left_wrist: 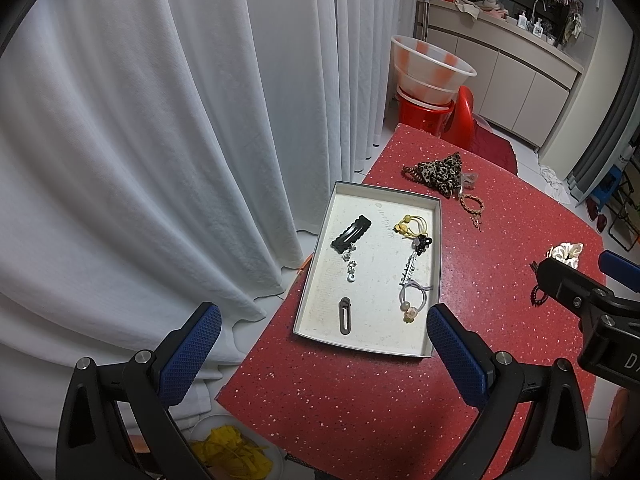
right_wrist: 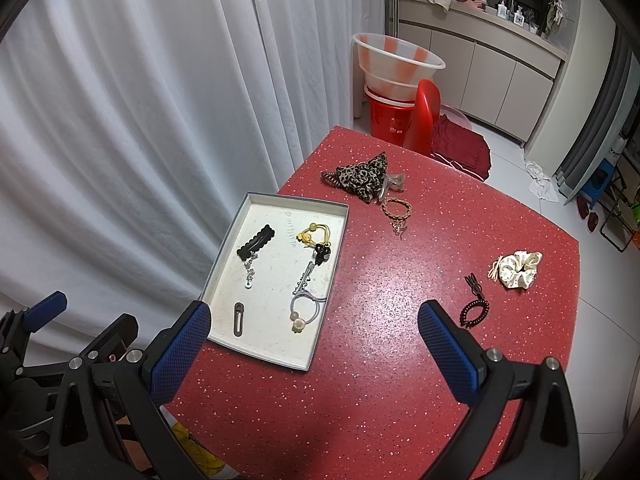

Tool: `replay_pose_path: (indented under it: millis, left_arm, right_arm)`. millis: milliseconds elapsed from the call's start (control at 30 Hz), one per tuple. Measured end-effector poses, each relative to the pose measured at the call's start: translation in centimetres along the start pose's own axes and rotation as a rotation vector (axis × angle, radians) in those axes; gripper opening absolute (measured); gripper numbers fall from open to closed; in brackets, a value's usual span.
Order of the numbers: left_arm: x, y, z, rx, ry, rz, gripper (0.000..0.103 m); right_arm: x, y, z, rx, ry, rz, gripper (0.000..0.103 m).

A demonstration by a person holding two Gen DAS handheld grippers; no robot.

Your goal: Organize jewelry

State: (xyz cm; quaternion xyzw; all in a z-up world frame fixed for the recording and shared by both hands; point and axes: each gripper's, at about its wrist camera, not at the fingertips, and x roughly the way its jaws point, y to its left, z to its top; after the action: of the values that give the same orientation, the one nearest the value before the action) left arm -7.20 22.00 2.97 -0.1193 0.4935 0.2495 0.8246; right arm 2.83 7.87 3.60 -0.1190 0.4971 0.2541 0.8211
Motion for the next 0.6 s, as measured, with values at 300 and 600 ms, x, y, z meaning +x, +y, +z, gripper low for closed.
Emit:
replay_pose_path:
  millis: [300, 600]
  left_arm:
    - [0.21, 0.19, -0.09, -0.004, 0.005, 0.006, 0.103]
    - [0.17, 0.15, -0.13, -0.007, 0.003, 0.014, 0.103]
  right_arm:
    - [0.00, -0.06, 0.05, -0.001, 0.001, 0.002, 0.103]
    - [0.07, 0.28, -0.11, -0.003, 0.004, 0.006, 0.103]
